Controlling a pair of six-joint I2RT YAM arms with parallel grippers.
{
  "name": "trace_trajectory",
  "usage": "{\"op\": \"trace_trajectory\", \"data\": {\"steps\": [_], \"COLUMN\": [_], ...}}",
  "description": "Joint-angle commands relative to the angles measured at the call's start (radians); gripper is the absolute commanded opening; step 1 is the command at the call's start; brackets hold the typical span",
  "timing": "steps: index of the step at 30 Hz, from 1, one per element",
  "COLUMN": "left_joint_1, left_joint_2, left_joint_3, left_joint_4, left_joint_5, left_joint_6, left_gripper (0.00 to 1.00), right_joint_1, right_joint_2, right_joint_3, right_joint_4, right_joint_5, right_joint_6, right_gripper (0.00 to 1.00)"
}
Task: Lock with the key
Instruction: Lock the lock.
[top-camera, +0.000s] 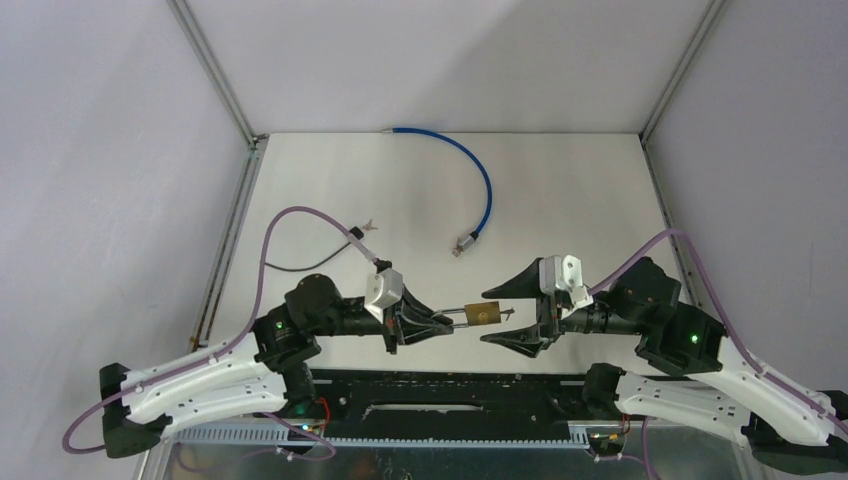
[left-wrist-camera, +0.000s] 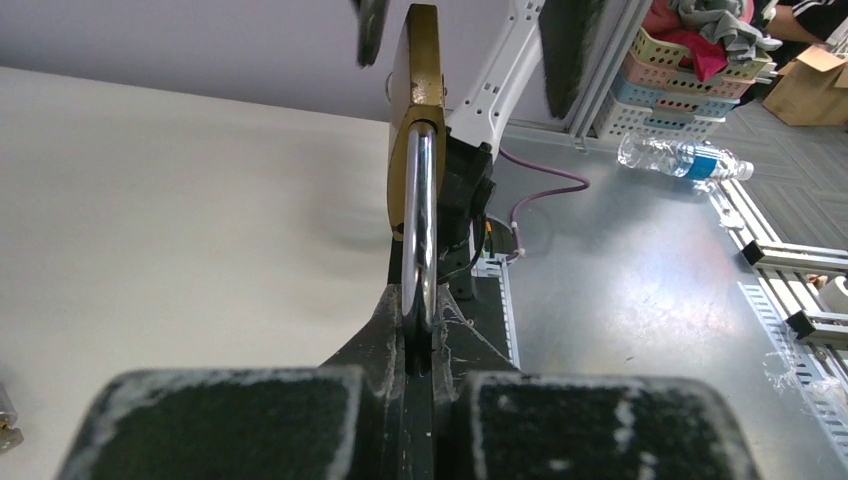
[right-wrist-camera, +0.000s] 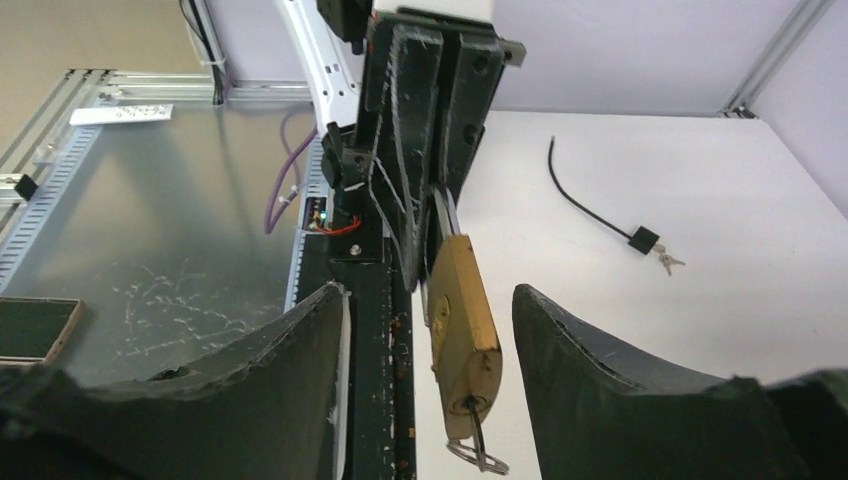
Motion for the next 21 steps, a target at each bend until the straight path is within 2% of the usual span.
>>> {"op": "trace_trajectory", "data": {"steps": [1, 6, 12, 16, 21], "left_joint_1": [0.005, 0.005, 0.005, 0.005, 0.005], "left_joint_2": [-0.038, -0.042, -0.047, -0.048, -0.051], "left_joint_3": [0.015, 0.015, 0.019, 0.017, 0.016], "left_joint_4": [0.184, 0.197, 0.203, 0.199, 0.192], "left_joint_5": [0.015, 0.037, 0.033, 0.030, 0.024], "left_joint_6": [0.003, 0.000, 0.003, 0.005, 0.010], "left_gripper": [0.00, 0.00, 0.00, 0.00, 0.00], "right_joint_1": [-0.010, -0.032, -0.044, -0.048, -0.053], "right_joint_2": [-0.025, -0.034, -0.034, -0.033, -0.025], "right_joint_3": [-0.056, -0.099, -0.118, -0.120, -0.121], "right_joint_4": [0.089, 0.136, 0.171, 0.178, 0.180], "right_joint_5": [0.055, 0.029, -0.014, -0.038, -0.054], "right_joint_6": [0.024, 0.053, 0.073, 0.073, 0.073], "right_gripper": [0.66, 0.66, 0.61, 0.45, 0.10]}}
